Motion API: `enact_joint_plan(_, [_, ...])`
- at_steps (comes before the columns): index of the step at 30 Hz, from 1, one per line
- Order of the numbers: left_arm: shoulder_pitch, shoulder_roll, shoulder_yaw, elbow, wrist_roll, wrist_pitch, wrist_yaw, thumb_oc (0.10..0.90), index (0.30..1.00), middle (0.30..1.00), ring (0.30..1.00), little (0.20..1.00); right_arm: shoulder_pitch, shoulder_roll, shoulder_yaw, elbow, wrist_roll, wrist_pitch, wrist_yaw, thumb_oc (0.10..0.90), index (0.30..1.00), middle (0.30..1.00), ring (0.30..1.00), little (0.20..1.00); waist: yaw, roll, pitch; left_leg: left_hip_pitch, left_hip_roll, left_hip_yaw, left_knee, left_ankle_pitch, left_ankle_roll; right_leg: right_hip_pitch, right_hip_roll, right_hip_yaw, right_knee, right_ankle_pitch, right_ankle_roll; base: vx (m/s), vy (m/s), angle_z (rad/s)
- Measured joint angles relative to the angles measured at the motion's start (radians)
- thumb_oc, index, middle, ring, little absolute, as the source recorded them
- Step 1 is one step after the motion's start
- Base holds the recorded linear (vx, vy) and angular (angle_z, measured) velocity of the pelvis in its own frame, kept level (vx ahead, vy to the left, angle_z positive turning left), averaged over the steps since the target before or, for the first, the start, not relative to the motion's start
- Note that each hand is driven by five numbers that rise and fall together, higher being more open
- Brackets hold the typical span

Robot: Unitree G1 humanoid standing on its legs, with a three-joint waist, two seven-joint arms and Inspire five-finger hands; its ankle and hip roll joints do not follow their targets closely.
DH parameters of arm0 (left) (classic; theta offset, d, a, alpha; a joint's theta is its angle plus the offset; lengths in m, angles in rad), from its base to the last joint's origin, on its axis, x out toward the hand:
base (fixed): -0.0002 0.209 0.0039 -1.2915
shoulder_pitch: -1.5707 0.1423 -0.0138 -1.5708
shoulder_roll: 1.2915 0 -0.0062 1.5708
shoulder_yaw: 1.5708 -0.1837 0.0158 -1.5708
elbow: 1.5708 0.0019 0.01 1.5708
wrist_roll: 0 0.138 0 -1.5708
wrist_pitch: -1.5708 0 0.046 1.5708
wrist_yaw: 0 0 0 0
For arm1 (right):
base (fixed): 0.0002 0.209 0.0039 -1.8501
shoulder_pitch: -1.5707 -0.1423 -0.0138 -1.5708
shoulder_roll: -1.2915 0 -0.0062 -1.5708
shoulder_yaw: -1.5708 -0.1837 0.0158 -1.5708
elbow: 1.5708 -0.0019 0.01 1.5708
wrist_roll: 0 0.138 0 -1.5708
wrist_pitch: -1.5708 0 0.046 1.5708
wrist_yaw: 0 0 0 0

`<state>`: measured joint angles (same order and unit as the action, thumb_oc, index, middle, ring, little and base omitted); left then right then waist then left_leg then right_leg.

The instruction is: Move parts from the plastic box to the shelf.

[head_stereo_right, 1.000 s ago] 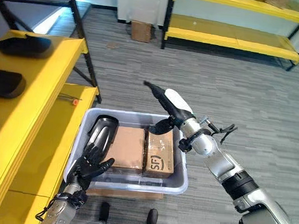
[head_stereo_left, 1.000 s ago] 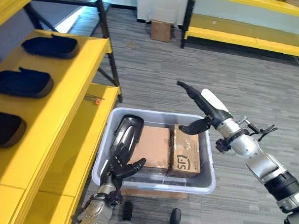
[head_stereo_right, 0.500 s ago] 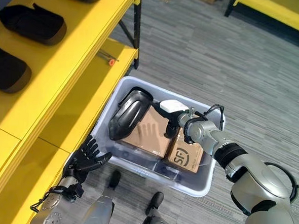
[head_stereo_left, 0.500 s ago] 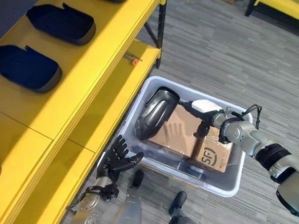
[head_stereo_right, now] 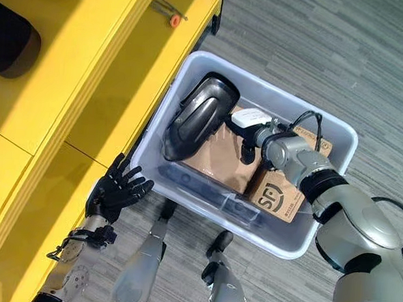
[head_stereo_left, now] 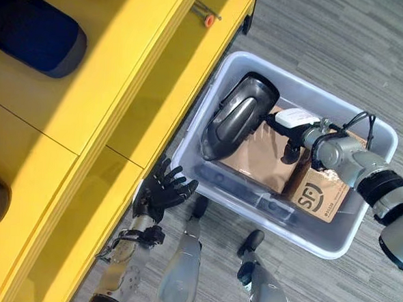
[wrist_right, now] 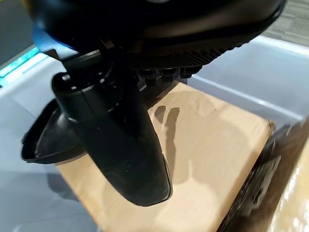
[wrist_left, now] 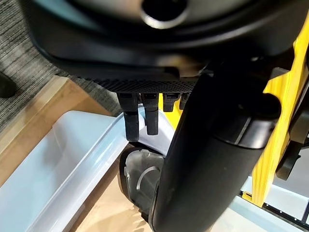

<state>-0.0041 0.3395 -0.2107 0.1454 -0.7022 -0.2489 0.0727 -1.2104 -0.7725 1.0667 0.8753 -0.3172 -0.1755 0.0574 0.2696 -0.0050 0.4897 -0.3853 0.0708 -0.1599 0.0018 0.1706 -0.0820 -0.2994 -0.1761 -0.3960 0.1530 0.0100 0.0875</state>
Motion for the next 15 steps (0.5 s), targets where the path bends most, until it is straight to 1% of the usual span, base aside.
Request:
enact_joint_plan(4, [-0.003, 0.000, 0.001, 0.000, -0.001, -0.002, 0.010, 0.900, 1.000, 1.000, 1.000, 1.000, -0.030, -0.005, 0.006, 0.002, -0.034, 0.006, -0.017, 0.900, 1.000, 1.000, 1.000, 1.000, 0.000, -0.003, 0.001, -0.012, -0.002, -0.009, 0.008, 0.000, 0.000, -0.026, -0.009, -0.003, 0.049, -0.025, -0.002, 0.00, 0.006, 0.06])
enact_joint_plan(6, [-0.011, 0.000, 0.001, 0.000, -0.001, -0.012, 0.023, 0.900, 1.000, 1.000, 1.000, 1.000, -0.060, -0.009, 0.021, 0.002, -0.059, 0.012, -0.044, 0.900, 1.000, 1.000, 1.000, 1.000, 0.001, -0.006, 0.003, -0.026, -0.002, -0.011, 0.012, 0.000, 0.000, -0.049, -0.014, -0.003, 0.079, -0.038, -0.008, 0.00, 0.001, 0.02])
enact_joint_plan(9, [-0.013, 0.000, 0.003, 0.000, -0.002, -0.021, 0.034, 0.900, 1.000, 1.000, 1.000, 1.000, -0.083, -0.010, 0.024, -0.005, -0.074, 0.022, -0.045, 0.900, 1.000, 1.000, 1.000, 1.000, -0.003, -0.015, 0.008, -0.029, -0.002, -0.012, 0.016, 0.000, 0.000, -0.056, -0.017, -0.003, 0.095, -0.044, -0.009, 0.00, 0.000, 0.00])
enact_joint_plan(15, [-0.014, 0.000, 0.008, -0.001, -0.002, -0.021, 0.035, 0.900, 1.000, 1.000, 1.000, 1.000, -0.103, -0.009, 0.030, 0.002, -0.086, 0.029, -0.059, 0.900, 1.000, 1.000, 1.000, 1.000, -0.003, -0.021, 0.011, -0.036, -0.004, -0.015, 0.026, 0.000, 0.000, -0.060, -0.019, -0.004, 0.102, -0.045, -0.009, 0.00, 0.000, 0.00])
